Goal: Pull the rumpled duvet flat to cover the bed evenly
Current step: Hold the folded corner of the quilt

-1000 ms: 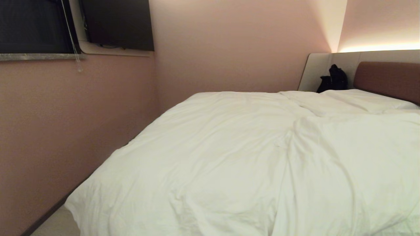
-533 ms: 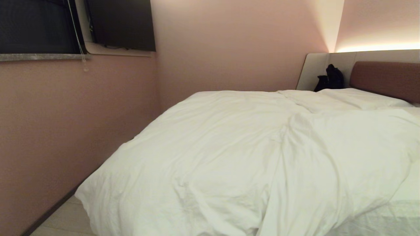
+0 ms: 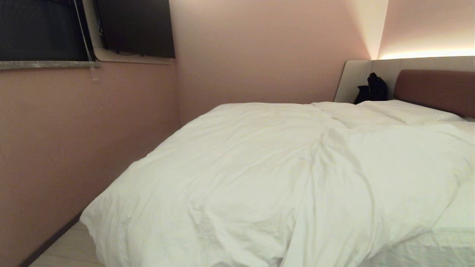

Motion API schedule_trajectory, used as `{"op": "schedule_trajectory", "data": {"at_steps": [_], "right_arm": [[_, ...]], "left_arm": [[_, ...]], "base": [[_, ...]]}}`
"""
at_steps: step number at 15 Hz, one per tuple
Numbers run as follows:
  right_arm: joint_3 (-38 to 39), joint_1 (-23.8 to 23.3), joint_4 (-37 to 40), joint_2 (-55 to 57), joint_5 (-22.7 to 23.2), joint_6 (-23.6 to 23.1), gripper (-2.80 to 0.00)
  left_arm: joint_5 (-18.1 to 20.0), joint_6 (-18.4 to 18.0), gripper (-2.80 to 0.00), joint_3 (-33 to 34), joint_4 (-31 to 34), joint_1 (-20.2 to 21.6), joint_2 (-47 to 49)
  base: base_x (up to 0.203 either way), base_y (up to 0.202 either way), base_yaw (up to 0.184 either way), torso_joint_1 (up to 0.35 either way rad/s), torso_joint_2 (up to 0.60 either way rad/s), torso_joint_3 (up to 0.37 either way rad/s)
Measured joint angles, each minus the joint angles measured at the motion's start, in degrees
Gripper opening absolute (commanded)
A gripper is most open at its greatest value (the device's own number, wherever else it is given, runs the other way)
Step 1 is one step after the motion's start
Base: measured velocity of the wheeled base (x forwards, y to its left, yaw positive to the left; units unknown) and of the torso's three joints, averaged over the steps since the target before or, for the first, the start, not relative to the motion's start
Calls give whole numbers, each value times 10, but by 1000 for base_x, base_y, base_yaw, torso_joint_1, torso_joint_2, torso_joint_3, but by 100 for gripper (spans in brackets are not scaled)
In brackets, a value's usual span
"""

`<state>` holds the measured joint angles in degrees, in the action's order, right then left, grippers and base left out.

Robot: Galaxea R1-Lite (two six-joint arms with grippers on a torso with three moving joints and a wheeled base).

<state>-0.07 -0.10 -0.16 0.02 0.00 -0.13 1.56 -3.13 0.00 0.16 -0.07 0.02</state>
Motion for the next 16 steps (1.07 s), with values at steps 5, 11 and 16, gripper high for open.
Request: {"op": "schedule_trajectory", "data": {"at_steps": [5,11,16], "right_arm": [[0,0,0,0,0,0,-280],[0,0,0,0,0,0,-280],[0,0,0,0,0,0,-280]], "left_arm": [[1,0,-280,0,1,0,0],[0,4,-280,0,-1,0,0],[1,2,-280,0,-1,0,0]], "base": [[0,-195,0,3,1,2],[0,-194,1,2,3,2],[0,-195,1,2,-2,4]]}}
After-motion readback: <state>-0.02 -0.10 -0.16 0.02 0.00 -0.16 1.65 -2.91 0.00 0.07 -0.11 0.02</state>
